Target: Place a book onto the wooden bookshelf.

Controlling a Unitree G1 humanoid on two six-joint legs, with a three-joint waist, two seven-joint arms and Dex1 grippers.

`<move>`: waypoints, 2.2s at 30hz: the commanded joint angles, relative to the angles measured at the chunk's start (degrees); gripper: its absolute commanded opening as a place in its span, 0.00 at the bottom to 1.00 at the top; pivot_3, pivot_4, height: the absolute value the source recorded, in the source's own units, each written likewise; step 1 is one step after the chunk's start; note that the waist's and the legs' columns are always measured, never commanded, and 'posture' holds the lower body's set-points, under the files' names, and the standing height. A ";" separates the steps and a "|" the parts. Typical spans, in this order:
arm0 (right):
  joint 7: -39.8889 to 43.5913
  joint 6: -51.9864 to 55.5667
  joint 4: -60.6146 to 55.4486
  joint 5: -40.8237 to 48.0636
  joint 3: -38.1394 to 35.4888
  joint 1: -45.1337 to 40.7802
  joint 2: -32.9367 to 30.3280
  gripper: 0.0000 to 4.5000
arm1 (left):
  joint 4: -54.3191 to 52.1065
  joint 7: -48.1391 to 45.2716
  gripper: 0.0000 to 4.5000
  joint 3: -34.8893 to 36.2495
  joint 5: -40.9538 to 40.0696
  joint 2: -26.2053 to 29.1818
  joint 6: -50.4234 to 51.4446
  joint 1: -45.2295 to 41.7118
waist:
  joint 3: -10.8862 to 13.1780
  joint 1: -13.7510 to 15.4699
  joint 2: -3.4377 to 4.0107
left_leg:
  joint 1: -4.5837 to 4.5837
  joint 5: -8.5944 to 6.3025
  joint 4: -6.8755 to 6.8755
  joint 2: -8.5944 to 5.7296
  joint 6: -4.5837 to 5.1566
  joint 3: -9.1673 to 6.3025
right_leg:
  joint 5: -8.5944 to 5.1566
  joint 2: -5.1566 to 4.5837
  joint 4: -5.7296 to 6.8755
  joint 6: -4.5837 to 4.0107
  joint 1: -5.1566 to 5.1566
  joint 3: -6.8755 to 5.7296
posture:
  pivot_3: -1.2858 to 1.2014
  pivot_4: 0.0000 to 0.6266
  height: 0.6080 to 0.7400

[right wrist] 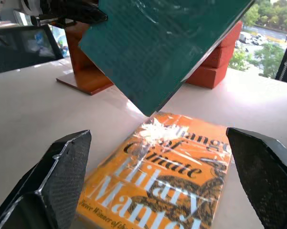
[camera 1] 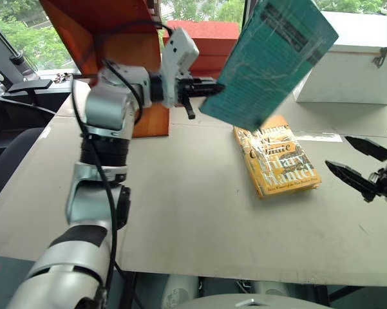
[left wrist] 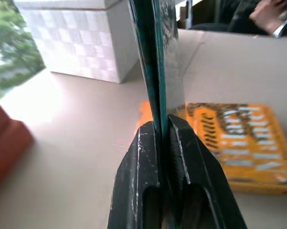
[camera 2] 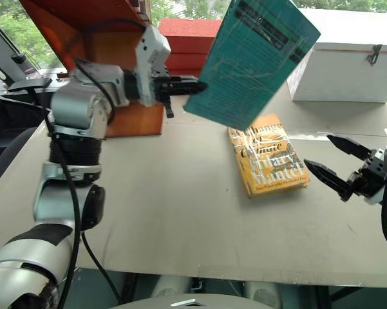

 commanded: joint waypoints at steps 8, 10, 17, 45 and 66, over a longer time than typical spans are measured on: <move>-2.50 6.18 7.85 3.70 8.26 -21.42 4.00 1.00 | -2.27 14.56 0.01 -0.95 21.54 16.93 -31.55 -1.72 | 0.04 0.47 0.00 | -0.13 -0.06 0.13 -0.11 0.13 0.00 | 0.02 -0.09 -0.06 0.05 0.05 -0.13 | 0.52 0.24 0.84; -1.94 6.89 9.07 3.48 9.20 -24.06 4.38 1.00 | -1.28 16.09 0.01 -0.50 23.40 19.31 -33.48 -0.12 | 0.04 0.32 0.01 | -0.13 -0.05 0.11 -0.12 0.12 0.05 | 0.07 -0.10 -0.07 0.13 0.02 -0.11 | 0.52 0.24 0.84; -1.24 8.69 11.01 3.33 10.38 -28.04 5.09 1.00 | 2.05 19.19 0.01 1.46 27.63 27.34 -38.03 6.34 | 0.07 0.10 0.03 | -0.22 -0.04 0.04 -0.04 0.10 0.08 | 0.06 -0.08 0.02 0.15 -0.14 -0.20 | 0.52 0.24 0.84; -1.18 8.12 11.27 1.40 8.76 -27.04 4.68 1.00 | -7.44 14.90 0.99 9.09 25.16 34.48 -23.67 22.26 | 0.08 0.15 0.03 | -0.32 -0.05 0.11 -0.04 0.10 0.12 | 0.07 -0.13 0.14 0.16 -0.26 -0.22 | 0.52 0.24 0.84; 4.75 -19.10 22.23 -22.08 4.74 4.21 3.82 1.00 | -45.76 20.12 0.99 24.08 -23.66 -4.93 13.06 65.77 | -0.01 -0.61 0.09 | 0.34 -0.07 0.17 -0.07 0.13 0.02 | 0.05 -0.22 0.17 0.22 0.43 -0.20 | 0.52 0.24 0.84</move>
